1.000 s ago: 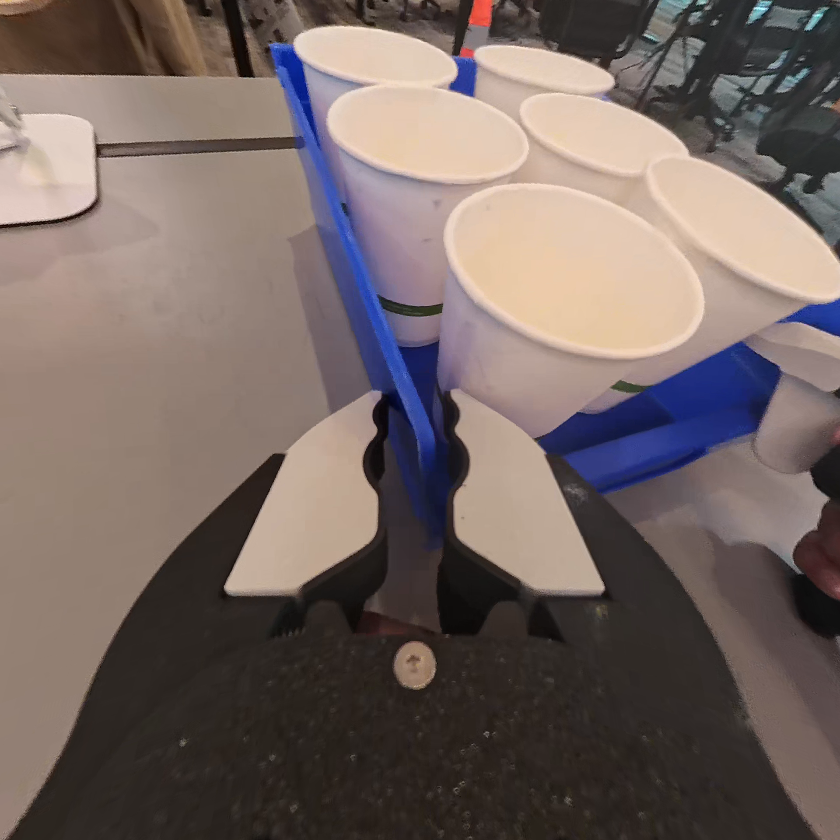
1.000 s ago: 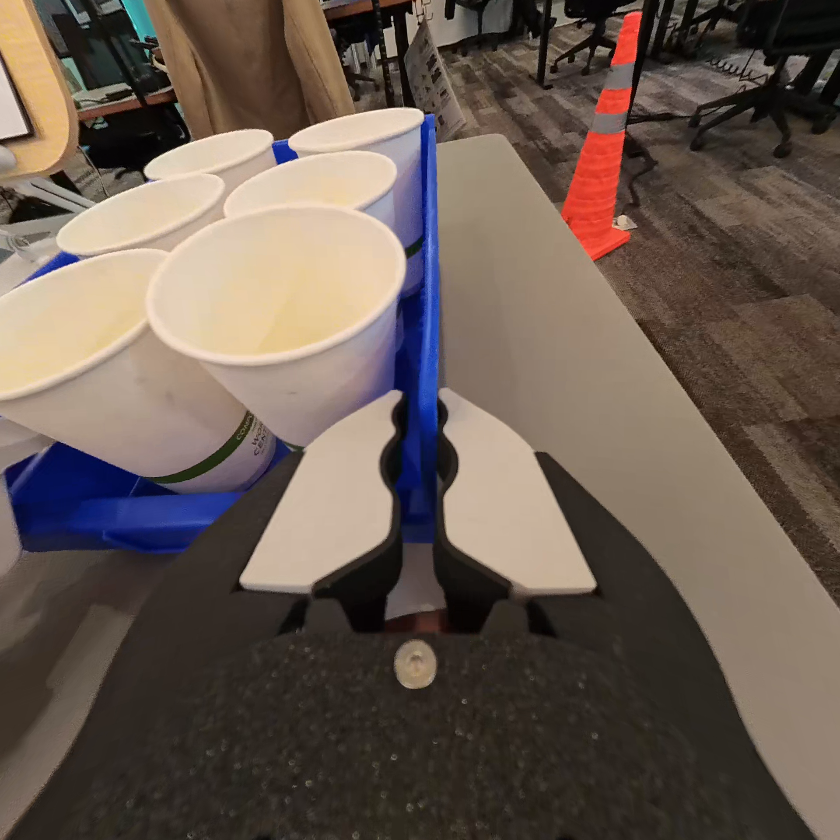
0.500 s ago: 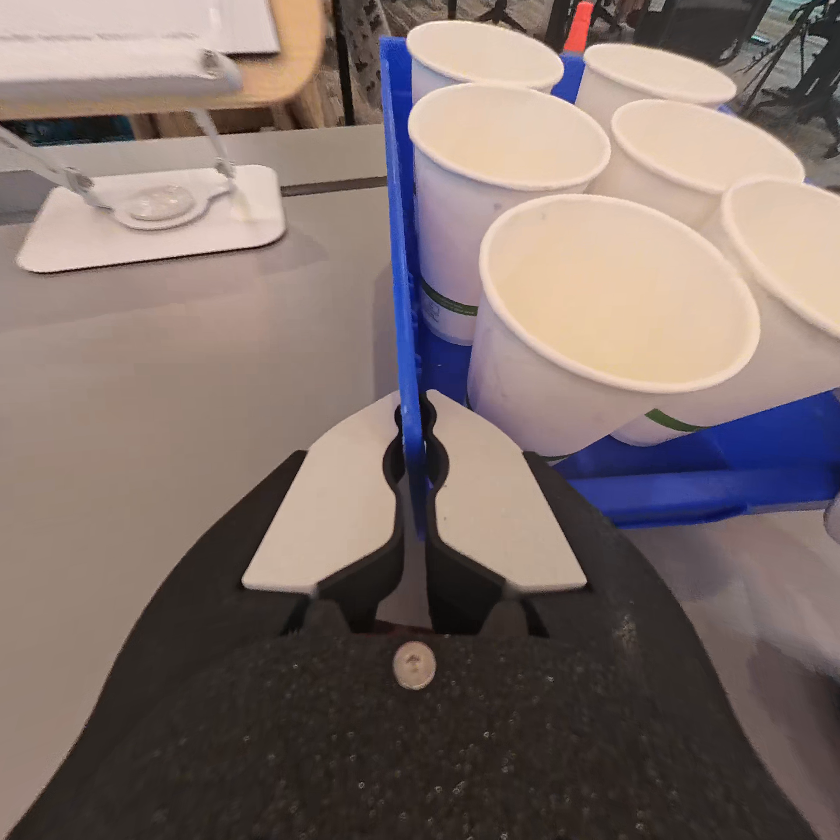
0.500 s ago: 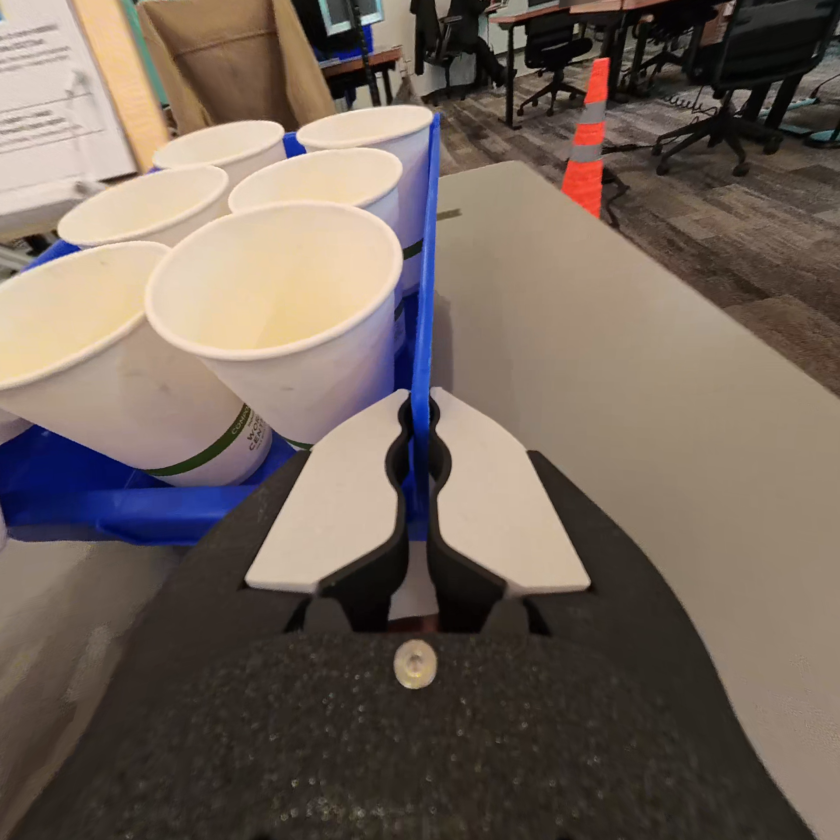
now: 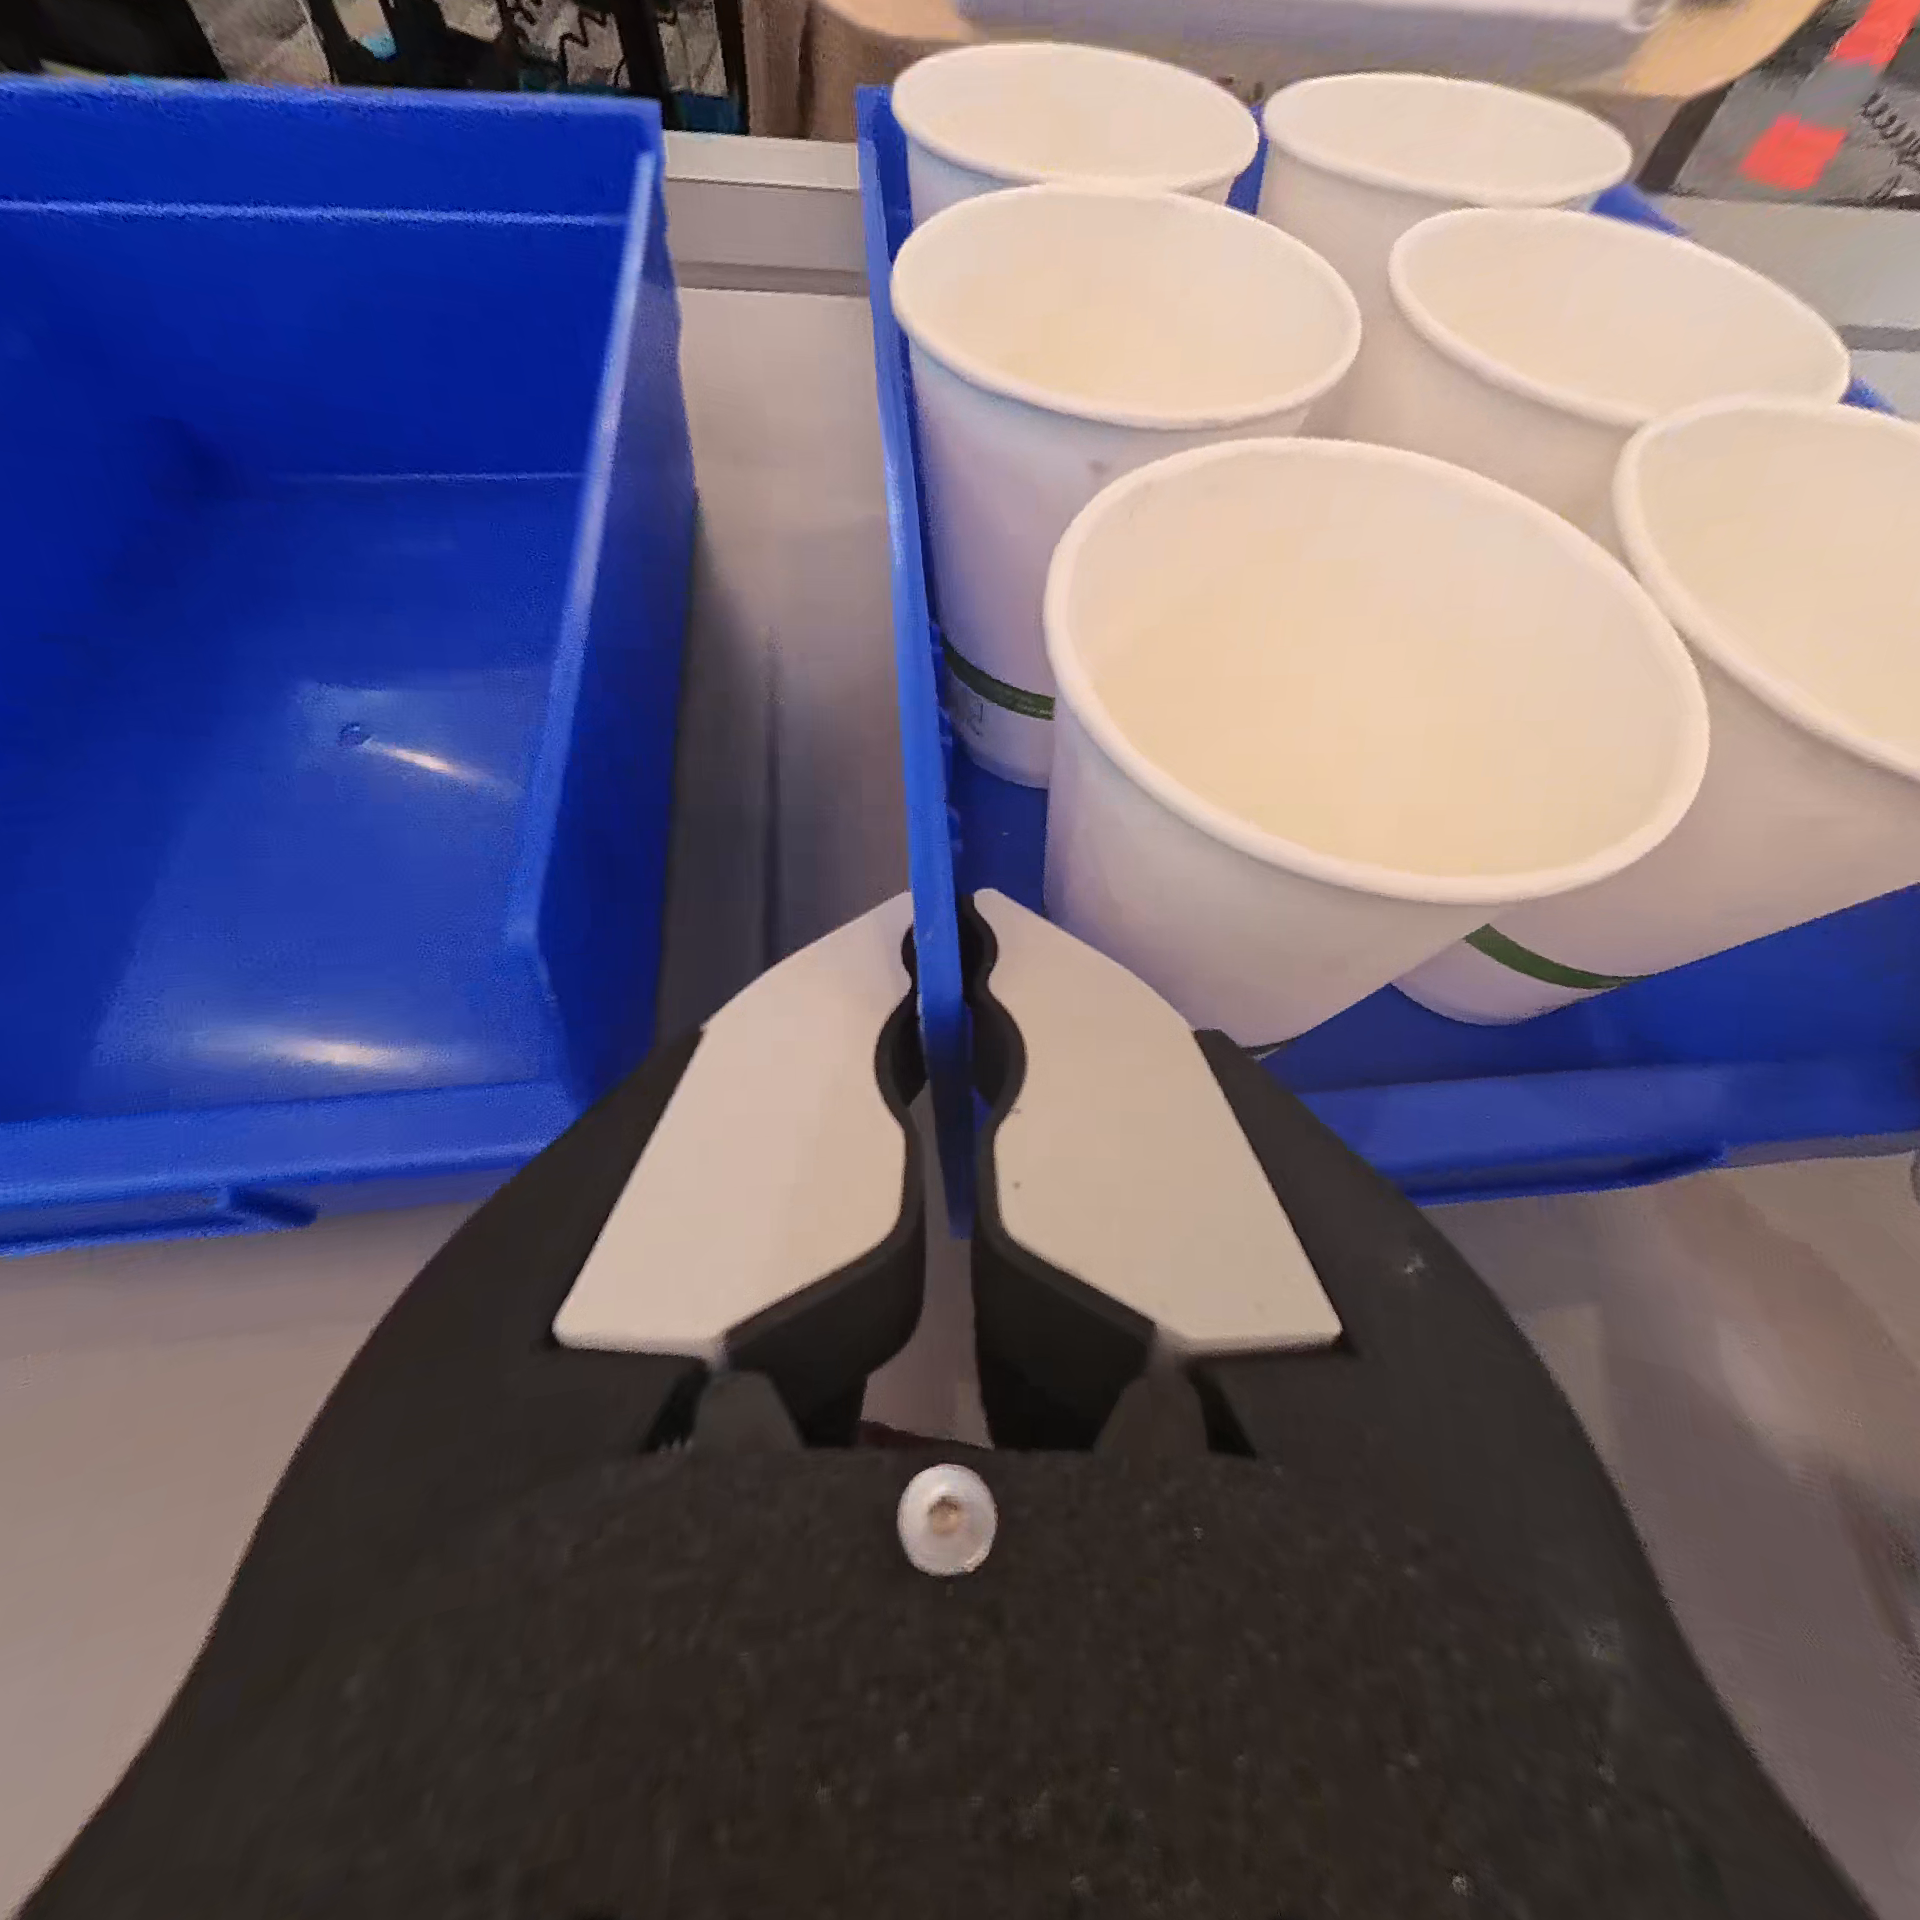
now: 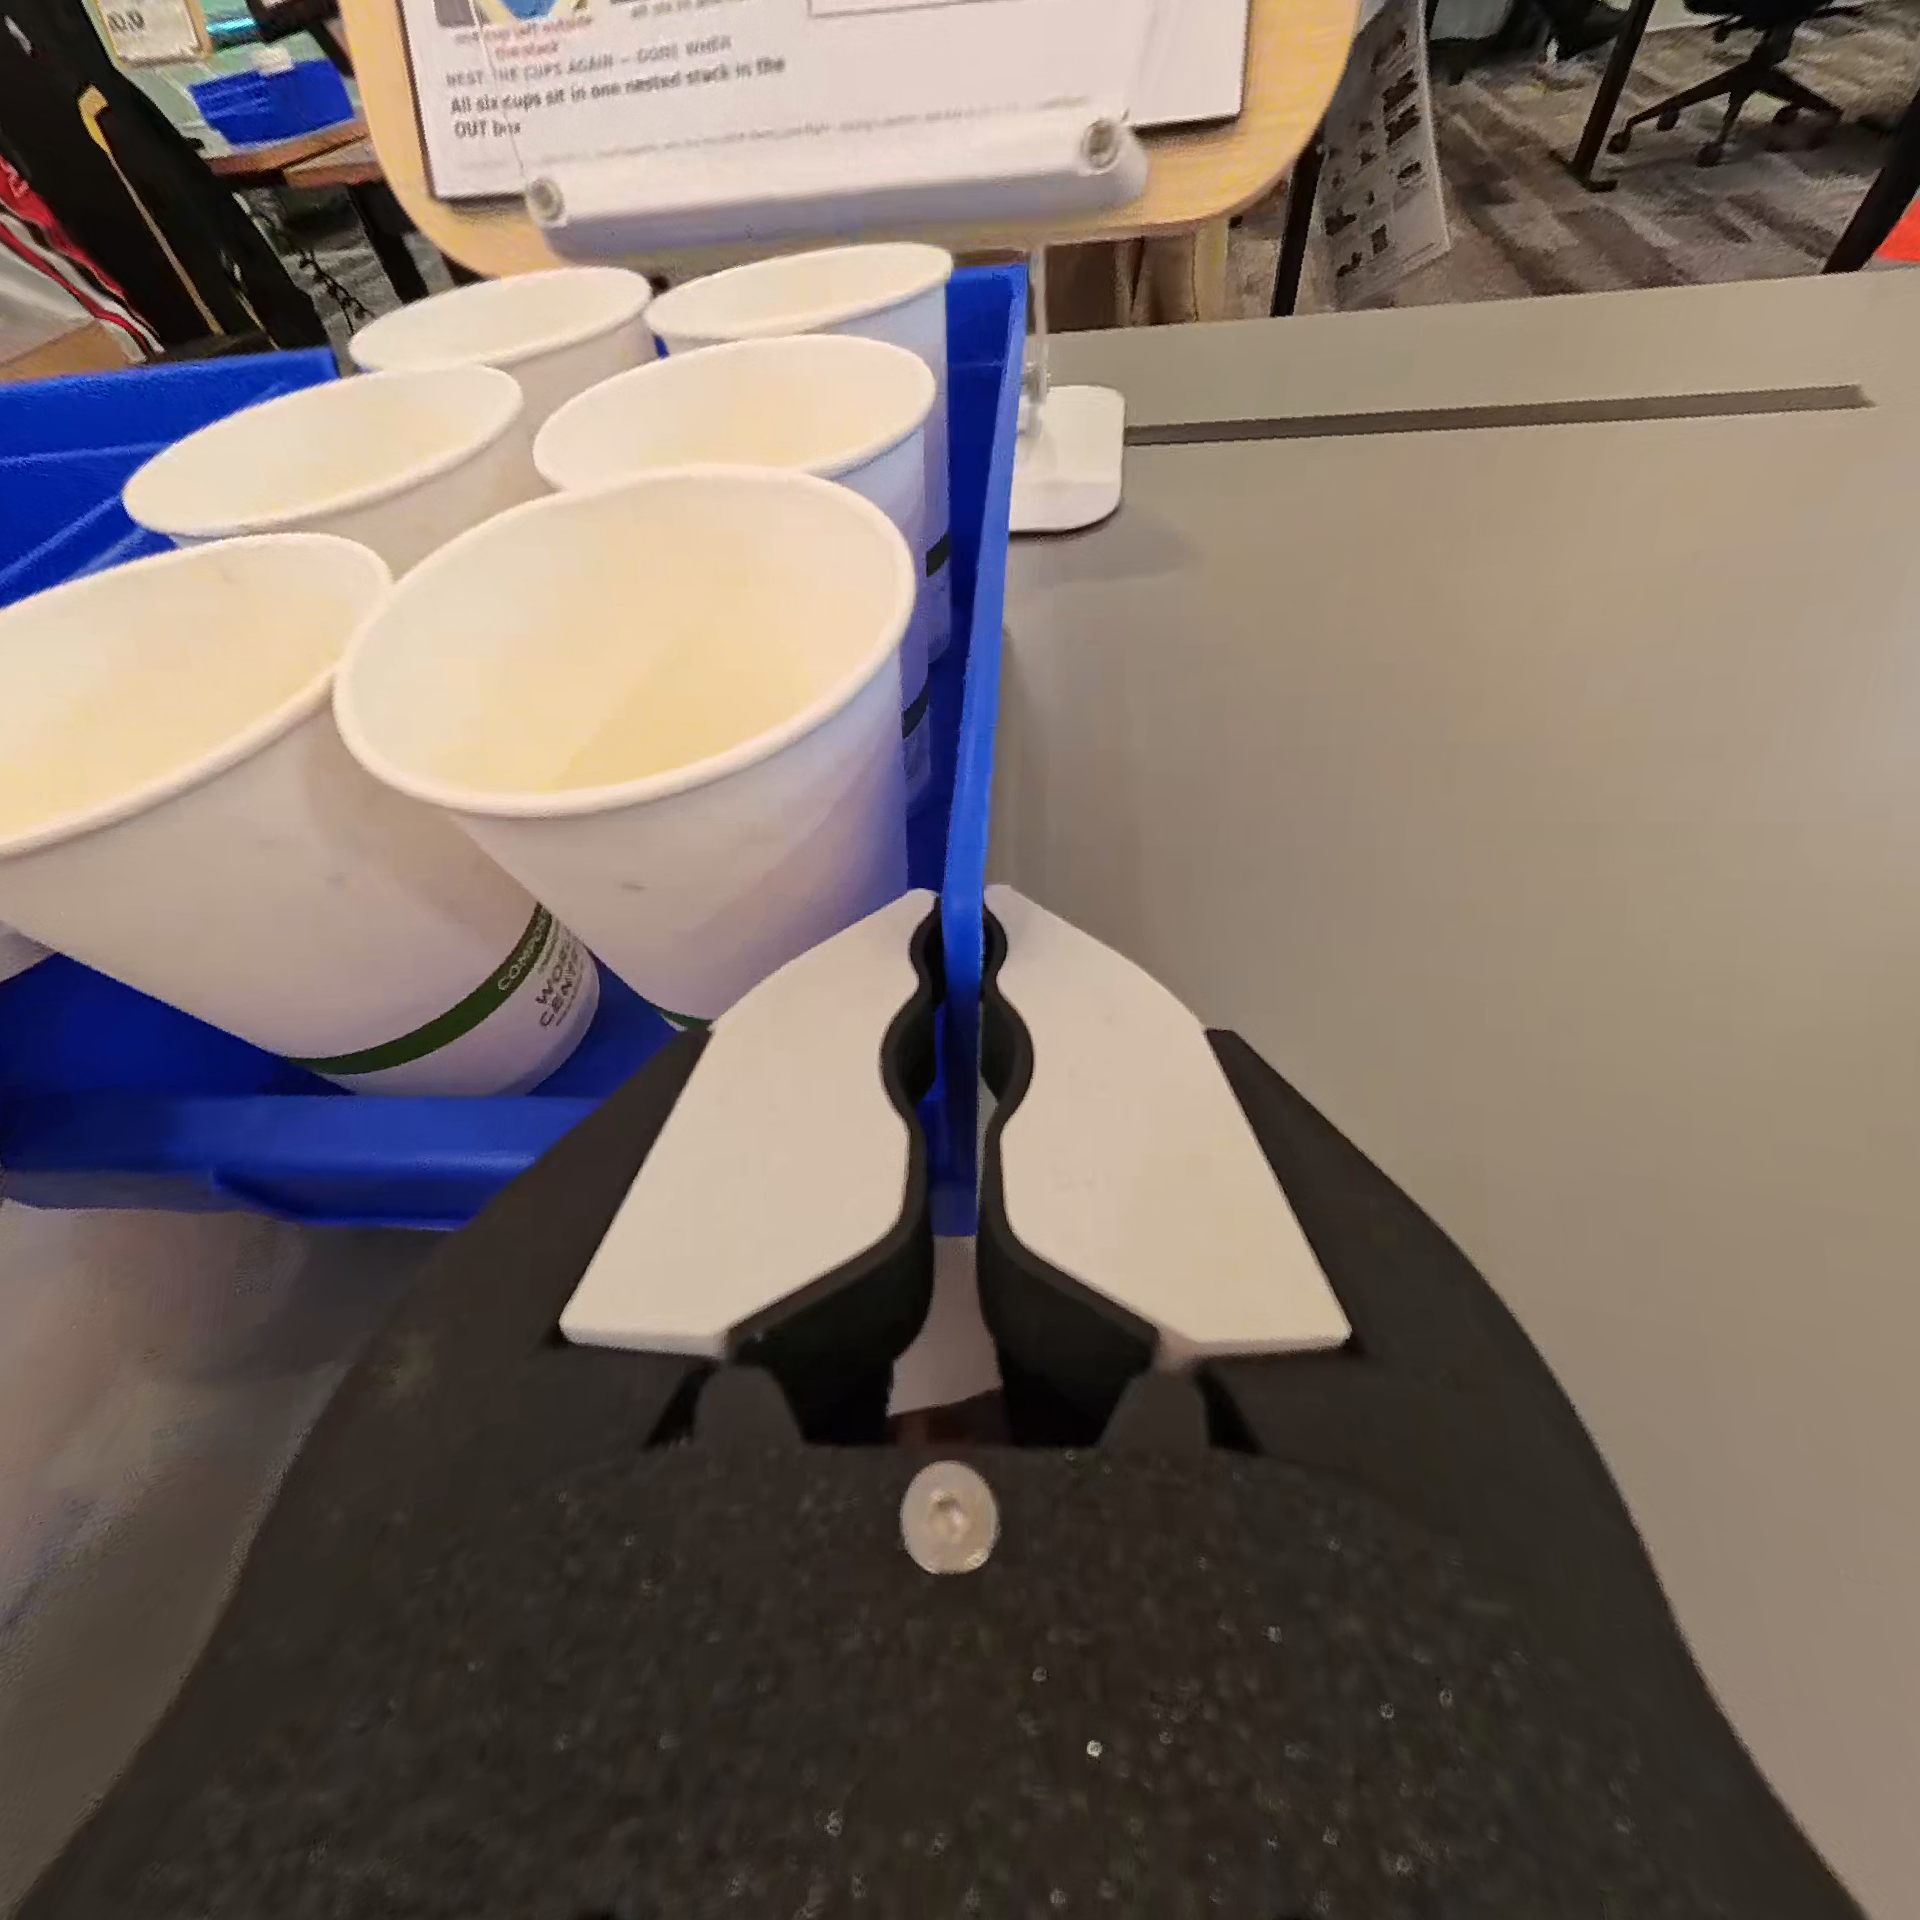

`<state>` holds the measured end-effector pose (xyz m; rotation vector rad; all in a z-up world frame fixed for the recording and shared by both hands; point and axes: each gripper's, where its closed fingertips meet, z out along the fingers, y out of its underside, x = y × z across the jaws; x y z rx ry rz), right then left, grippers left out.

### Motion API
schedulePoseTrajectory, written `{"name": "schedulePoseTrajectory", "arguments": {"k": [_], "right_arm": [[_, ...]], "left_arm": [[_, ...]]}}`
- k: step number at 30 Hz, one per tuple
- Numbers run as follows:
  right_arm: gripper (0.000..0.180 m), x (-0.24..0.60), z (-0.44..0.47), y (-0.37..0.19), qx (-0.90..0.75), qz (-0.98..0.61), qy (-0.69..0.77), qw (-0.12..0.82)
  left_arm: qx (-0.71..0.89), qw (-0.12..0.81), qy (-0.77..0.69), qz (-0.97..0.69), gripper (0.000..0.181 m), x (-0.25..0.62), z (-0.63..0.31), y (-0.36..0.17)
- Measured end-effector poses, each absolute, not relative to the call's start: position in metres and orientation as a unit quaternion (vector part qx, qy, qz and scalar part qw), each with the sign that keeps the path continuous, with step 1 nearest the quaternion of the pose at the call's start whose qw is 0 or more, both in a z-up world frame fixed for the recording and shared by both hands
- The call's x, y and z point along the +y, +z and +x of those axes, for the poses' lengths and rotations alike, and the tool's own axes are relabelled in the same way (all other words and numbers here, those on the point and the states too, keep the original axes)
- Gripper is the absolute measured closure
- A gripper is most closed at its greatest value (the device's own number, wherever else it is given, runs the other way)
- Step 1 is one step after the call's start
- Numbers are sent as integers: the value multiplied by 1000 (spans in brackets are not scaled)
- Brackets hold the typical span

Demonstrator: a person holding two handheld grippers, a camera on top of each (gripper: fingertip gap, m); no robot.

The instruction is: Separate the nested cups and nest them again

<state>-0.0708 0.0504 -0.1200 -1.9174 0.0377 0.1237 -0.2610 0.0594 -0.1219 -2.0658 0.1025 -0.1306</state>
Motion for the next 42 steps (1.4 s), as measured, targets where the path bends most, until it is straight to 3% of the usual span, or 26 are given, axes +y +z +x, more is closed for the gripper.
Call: {"name": "schedulePoseTrajectory", "arguments": {"k": [9, 10, 12, 15, 18, 20, 22, 25, 29, 34, 36, 37, 42], "right_arm": [[175, 51, -72, -129, 17, -823, 82, 562], [167, 49, -76, -129, 6, -823, 100, 559], [139, 38, -77, -134, -6, -834, 123, 537], [131, 8, -68, -127, -24, -822, 135, 552], [133, -36, -72, -116, -74, -794, 171, 579], [135, -59, -73, -119, -91, -783, 178, 588], [137, -76, -74, -130, -98, -787, 189, 579], [144, -83, -87, -131, -105, -781, 235, 569], [143, -84, -104, -128, -138, -783, 243, 556], [144, -88, -117, -135, -154, -789, 260, 536], [144, -89, -127, -137, -156, -791, 279, 522], [144, -89, -133, -138, -159, -791, 285, 517], [144, -90, -178, -135, -192, -785, 281, 518]], "left_arm": [[48, 512, -66, -855, 174, 65, -262, -132], [51, 514, -64, -854, 168, 65, -263, -132], [53, 503, -55, -861, 136, 59, -270, -136], [79, 497, -77, -861, 130, 23, -281, -134], [93, 529, -56, -842, 131, -26, -317, -121], [48, 559, -21, -828, 147, -45, -367, -111], [4, 558, -2, -830, 150, -47, -420, -107], [-36, 535, 19, -844, 125, -24, -483, -114], [-68, 516, 33, -853, 118, 20, -531, -128], [-68, 512, 17, -856, 121, 61, -542, -137], [-59, 518, 1, -853, 142, 71, -535, -135], [-49, 522, -11, -852, 175, 73, -528, -133], [-63, 526, -22, -848, 179, 54, -511, -133]]}}
